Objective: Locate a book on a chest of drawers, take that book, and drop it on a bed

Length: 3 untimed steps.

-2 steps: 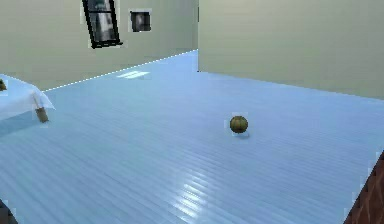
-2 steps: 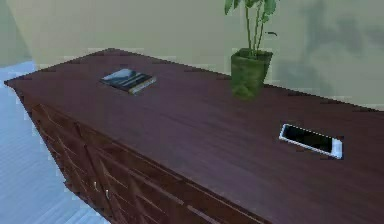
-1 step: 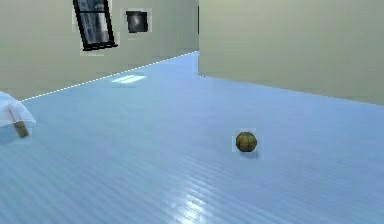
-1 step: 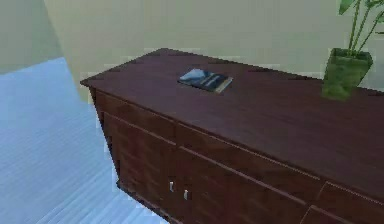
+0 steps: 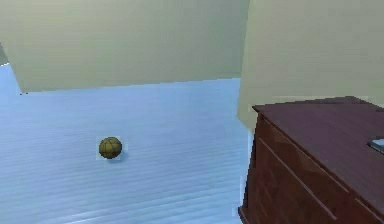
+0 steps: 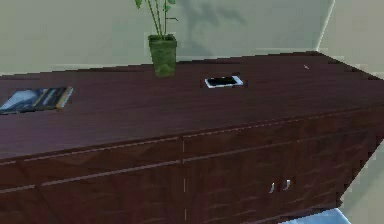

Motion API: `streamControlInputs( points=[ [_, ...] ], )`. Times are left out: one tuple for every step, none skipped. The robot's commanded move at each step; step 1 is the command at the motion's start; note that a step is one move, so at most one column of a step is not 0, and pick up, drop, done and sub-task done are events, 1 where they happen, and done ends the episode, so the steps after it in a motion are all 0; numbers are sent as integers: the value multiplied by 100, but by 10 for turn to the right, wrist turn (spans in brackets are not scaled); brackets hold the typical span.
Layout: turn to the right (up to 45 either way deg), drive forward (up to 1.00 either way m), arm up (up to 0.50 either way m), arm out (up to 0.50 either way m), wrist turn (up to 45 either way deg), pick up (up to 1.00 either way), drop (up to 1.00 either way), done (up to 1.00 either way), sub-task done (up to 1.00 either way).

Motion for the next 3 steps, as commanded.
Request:
streamControlInputs(
  points=[
    [90, 0, 0, 0, 0, 0, 0, 0, 0],
    [0, 20, 0, 0, 0, 0, 0, 0, 0],
    [-330, 0, 0, 0, 0, 0, 0, 0, 0]
  ],
)
